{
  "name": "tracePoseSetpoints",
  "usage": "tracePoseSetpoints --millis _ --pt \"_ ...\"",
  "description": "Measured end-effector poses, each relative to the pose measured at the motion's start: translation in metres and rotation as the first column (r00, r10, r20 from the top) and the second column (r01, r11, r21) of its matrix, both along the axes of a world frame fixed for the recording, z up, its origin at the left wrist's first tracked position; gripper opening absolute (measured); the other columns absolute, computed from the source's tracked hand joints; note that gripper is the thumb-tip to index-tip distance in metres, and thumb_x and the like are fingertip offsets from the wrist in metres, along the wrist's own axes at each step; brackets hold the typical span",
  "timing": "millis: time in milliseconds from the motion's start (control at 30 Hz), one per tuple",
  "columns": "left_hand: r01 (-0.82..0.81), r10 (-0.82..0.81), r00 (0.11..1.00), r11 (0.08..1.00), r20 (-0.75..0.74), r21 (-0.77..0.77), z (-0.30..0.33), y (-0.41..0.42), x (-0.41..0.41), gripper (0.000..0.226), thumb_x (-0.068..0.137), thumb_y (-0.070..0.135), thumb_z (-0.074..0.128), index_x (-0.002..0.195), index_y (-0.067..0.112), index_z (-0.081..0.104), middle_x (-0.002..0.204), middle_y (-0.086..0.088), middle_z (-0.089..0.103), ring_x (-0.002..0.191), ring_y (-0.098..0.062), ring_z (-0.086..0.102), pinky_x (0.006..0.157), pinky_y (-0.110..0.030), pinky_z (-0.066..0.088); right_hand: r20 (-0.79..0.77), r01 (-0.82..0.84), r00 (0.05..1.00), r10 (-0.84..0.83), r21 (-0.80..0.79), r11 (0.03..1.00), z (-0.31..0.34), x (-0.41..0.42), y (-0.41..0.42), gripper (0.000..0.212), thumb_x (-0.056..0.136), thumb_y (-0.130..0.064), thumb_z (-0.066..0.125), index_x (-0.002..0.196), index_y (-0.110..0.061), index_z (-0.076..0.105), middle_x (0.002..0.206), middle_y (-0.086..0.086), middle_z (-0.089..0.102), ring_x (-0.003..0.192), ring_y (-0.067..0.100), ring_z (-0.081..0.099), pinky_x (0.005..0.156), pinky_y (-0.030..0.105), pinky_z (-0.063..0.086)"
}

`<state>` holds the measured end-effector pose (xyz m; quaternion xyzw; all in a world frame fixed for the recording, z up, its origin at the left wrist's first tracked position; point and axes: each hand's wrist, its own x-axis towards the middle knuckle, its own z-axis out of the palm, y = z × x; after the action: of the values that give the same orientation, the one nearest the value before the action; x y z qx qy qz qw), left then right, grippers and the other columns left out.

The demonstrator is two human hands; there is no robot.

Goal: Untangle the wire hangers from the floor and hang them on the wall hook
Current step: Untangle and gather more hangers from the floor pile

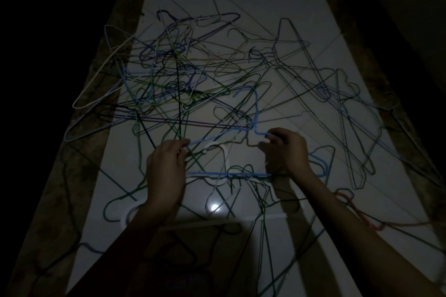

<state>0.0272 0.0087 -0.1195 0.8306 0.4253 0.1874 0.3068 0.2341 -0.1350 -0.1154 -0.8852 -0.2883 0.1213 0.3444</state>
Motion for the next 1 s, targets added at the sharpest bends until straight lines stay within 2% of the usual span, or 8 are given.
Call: tracePoseSetpoints --millis 133,233,300,367,500,667,900,1000 --pt "0.073 -0.076 0.992 0.997 0.099 0.036 0.023 -0.006 0.014 0.029 0.094 0.007 0.05 0.12 0.011 0.062 0.121 -0.006 0.059 0.113 -0.023 0.051 0.099 -0.032 0.038 0.008 -0.028 1.0 0.027 0.065 0.997 0.023 -0.006 0.011 0.015 0.087 -0.012 0.06 0.096 -0.006 0.071 0.082 0.007 0.069 0.076 0.014 0.059 0.074 0.028 0.046" --pt "0.13 -0.067 0.963 0.963 0.26 -0.234 0.043 -0.017 0.023 0.026 0.095 0.01 0.051 0.118 0.011 0.062 0.113 -0.002 0.06 0.104 -0.013 0.054 0.079 -0.003 0.038 0.0 -0.034 0.999 0.034 0.094 0.995 0.038 -0.016 0.019 0.016 0.088 -0.014 0.059 0.094 -0.008 0.072 0.08 0.005 0.069 0.076 0.013 0.06 0.077 0.028 0.047" --pt "0.157 0.042 0.936 0.838 0.349 -0.522 0.061 -0.025 0.031 0.023 0.094 0.011 0.053 0.115 0.014 0.061 0.114 -0.005 0.063 0.101 -0.012 0.058 0.075 -0.002 0.042 -0.06 -0.019 0.998 0.029 0.155 0.988 0.047 -0.025 0.02 0.015 0.087 -0.013 0.06 0.093 -0.006 0.072 0.08 0.002 0.068 0.078 0.013 0.061 0.079 0.029 0.049" --pt "0.189 0.195 0.905 0.61 0.377 -0.769 0.078 -0.032 0.04 0.028 0.092 0.016 0.056 0.12 0.017 0.057 0.117 -0.006 0.064 0.1 -0.012 0.061 0.085 -0.018 0.049 -0.159 0.007 0.987 0.031 0.237 0.971 0.058 -0.034 0.02 0.015 0.086 -0.01 0.062 0.094 -0.002 0.072 0.082 -0.001 0.065 0.08 0.016 0.062 0.076 0.034 0.054" --pt "0.294 0.433 0.803 0.309 0.409 -0.904 0.099 -0.038 0.052 0.052 0.092 0.014 0.055 0.141 0.015 0.036 0.104 0.0 0.064 0.099 -0.012 0.06 0.106 -0.039 0.04 -0.329 0.004 0.94 0.093 0.284 0.959 0.069 -0.053 0.014 0.011 0.084 -0.004 0.063 0.093 -0.003 0.071 0.081 0.002 0.063 0.075 0.016 0.063 0.065 0.028 0.058" --pt "0.256 0.368 0.82 0.447 0.437 -0.857 0.097 -0.044 0.045 0.062 0.089 0.004 0.058 0.143 0.022 0.033 0.125 -0.006 0.059 0.109 -0.017 0.059 0.099 -0.034 0.046 -0.389 -0.177 0.886 0.254 0.225 0.958 0.075 -0.061 -0.005 0.011 0.088 -0.016 0.06 0.09 -0.015 0.07 0.083 -0.006 0.067 0.074 0.006 0.063 0.066 0.019 0.053" --pt "0.241 0.277 0.805 0.656 0.524 -0.716 0.098 -0.033 0.03 0.04 0.089 -0.001 0.056 0.127 0.008 0.053 0.102 -0.012 0.065 0.098 -0.02 0.065 0.089 -0.028 0.053 -0.381 -0.162 0.911 0.155 0.015 0.987 0.047 -0.048 -0.032 0.023 0.094 -0.024 0.051 0.107 -0.009 0.064 0.096 0.005 0.064 0.086 0.021 0.061 0.072 0.031 0.049" --pt "0.253 0.223 0.801 0.716 0.556 -0.651 0.1 -0.027 0.021 0.024 0.089 -0.001 0.055 0.108 0.012 0.064 0.099 -0.006 0.068 0.09 -0.011 0.068 0.08 -0.018 0.054 -0.346 -0.16 0.928 0.134 -0.048 0.986 0.027 -0.044 -0.029 0.021 0.092 -0.019 0.054 0.107 -0.008 0.064 0.102 0.008 0.066 0.087 0.016 0.058 0.068 0.017 0.045"
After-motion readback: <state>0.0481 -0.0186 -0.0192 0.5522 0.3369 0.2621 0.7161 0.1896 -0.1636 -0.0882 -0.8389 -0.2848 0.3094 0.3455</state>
